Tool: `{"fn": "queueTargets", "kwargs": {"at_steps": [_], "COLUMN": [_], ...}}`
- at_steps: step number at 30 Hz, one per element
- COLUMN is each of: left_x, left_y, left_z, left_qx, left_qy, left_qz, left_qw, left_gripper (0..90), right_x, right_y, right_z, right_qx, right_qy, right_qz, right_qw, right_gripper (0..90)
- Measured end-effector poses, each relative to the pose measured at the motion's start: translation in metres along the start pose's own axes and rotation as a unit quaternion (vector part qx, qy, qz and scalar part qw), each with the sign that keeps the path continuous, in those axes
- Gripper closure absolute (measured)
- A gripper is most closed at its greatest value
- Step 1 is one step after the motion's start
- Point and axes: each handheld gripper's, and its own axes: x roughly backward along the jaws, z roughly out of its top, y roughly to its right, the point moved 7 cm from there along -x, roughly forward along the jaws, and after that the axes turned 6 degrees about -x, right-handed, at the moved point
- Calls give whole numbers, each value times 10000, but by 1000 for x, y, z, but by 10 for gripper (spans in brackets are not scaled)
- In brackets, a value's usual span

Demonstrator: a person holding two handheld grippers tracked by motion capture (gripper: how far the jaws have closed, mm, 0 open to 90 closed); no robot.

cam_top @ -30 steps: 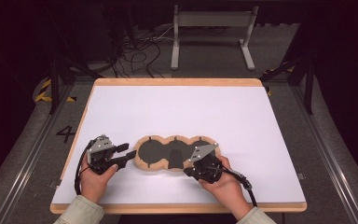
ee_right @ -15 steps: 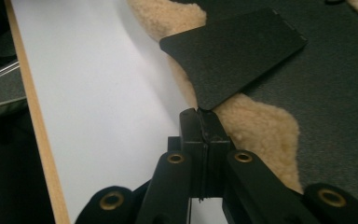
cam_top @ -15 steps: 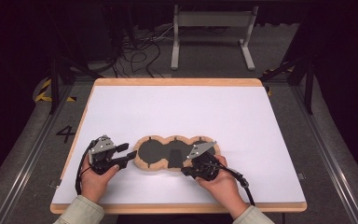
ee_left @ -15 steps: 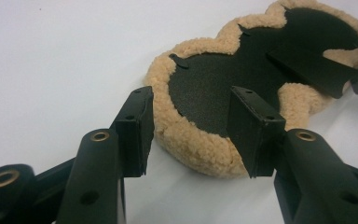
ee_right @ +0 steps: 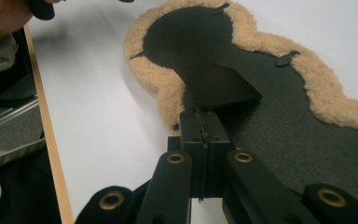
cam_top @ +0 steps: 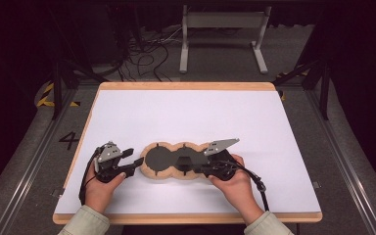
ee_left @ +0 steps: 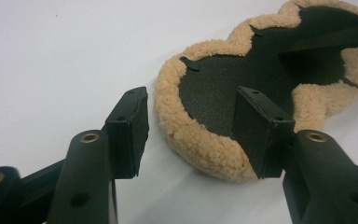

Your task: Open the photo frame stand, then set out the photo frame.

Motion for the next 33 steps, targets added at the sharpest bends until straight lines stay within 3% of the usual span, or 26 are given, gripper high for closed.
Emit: {"fn": "queueTargets", "kwargs": {"at_steps": [4, 6, 7, 8, 13, 16, 18, 22, 25, 27, 31, 33], "left_x": [-1, 0, 1, 1, 0, -3, -4, -3, -2, -2, -2, -1], "left_y": [0, 0, 0, 0, 5, 7, 10, 12, 10, 9, 8, 6], "left_z": [0, -1, -1, -1, 2, 3, 4, 6, 6, 5, 2, 0], "left_qx": [98, 205, 201, 243, 466, 316, 126, 64, 204, 350, 538, 537], "left_qy": [7, 18, -1, 16, 97, -49, -143, -166, -135, -126, -216, -247], "left_qz": [-46, -187, -195, -200, -563, -456, -370, -365, -398, -533, -690, -643], "left_qw": [9999, 9996, 9996, 9995, 9973, 9984, 9991, 9992, 9989, 9979, 9959, 9962], "left_gripper": [435, 435, 445, 445, 468, 461, 453, 436, 436, 451, 475, 478], "right_x": [5, 8, 19, 19, 48, 64, 66, 71, 74, 76, 78, 78], "right_y": [4, 5, 9, 9, 25, 33, 35, 44, 50, 55, 61, 62], "right_z": [-2, -3, -4, -4, -4, -5, -5, -7, -9, -10, -14, -15], "right_qx": [-62, -58, 0, 0, -6, 101, 108, 74, 24, 20, -30, -86], "right_qy": [65, 97, 199, 199, 439, 554, 580, 617, 668, 644, 535, 478], "right_qz": [21, 15, -90, -90, -339, -545, -586, -770, -1003, -1207, -1236, -1197], "right_qw": [10000, 9999, 9998, 9998, 9985, 9969, 9965, 9951, 9927, 9906, 9909, 9916], "right_gripper": [841, 821, 799, 799, 752, 759, 756, 698, 666, 659, 633, 600]}}
